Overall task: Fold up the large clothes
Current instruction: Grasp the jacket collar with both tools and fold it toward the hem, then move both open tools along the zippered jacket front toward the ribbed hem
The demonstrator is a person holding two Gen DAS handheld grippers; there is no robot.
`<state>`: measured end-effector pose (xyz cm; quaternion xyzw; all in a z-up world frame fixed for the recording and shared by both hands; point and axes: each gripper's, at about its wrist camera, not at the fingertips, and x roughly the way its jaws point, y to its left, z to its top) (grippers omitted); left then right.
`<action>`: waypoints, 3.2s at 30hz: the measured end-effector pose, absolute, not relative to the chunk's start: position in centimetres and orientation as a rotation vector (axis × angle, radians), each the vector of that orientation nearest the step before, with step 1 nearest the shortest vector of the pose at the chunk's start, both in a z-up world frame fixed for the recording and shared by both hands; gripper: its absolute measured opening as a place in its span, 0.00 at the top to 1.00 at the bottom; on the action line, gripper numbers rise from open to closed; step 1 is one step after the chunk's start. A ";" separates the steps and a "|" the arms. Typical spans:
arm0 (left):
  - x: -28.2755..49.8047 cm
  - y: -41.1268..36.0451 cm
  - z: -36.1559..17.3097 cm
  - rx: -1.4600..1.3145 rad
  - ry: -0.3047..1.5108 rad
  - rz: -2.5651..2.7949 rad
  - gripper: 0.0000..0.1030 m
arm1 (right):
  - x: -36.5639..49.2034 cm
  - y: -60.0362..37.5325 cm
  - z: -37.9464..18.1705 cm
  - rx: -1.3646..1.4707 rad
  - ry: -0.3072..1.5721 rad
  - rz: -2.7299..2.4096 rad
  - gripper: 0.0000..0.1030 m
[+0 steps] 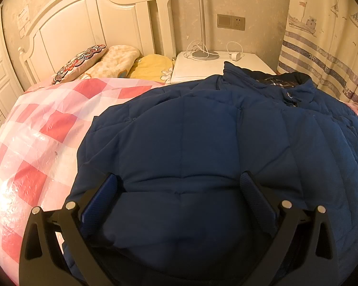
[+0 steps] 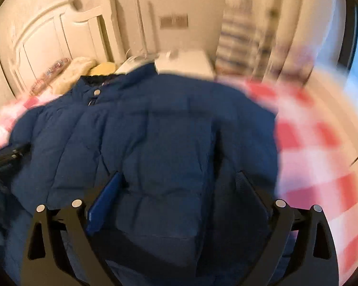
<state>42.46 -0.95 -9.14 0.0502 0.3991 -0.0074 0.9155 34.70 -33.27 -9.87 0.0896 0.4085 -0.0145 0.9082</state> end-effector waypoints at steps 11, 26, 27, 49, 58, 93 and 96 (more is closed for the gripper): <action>40.5 -0.1 -7.9 0.077 0.775 0.023 0.03 | 31.9 -33.8 -8.3 0.234 0.762 -0.068 0.07; 29.1 -3.3 -10.1 0.337 0.847 -0.103 0.02 | 26.1 -23.3 -10.1 -0.010 0.923 0.101 0.06; 29.0 -3.3 -10.0 0.336 0.839 -0.102 0.02 | 26.3 -22.1 -11.2 -0.089 0.944 0.076 0.05; 29.6 7.0 -10.9 0.017 0.988 -0.041 0.02 | 24.0 -29.5 -11.5 0.092 0.964 -0.041 0.04; 26.6 7.1 -8.5 -0.019 0.888 0.007 0.02 | 21.0 -28.9 -9.7 0.130 0.864 -0.017 0.05; 18.6 5.7 -7.6 0.047 0.810 -0.009 0.02 | 14.0 -27.8 -9.4 0.027 0.816 -0.016 0.05; 15.7 3.3 -6.8 0.121 0.777 -0.128 0.02 | 12.0 -24.8 -8.7 -0.057 0.787 0.091 0.05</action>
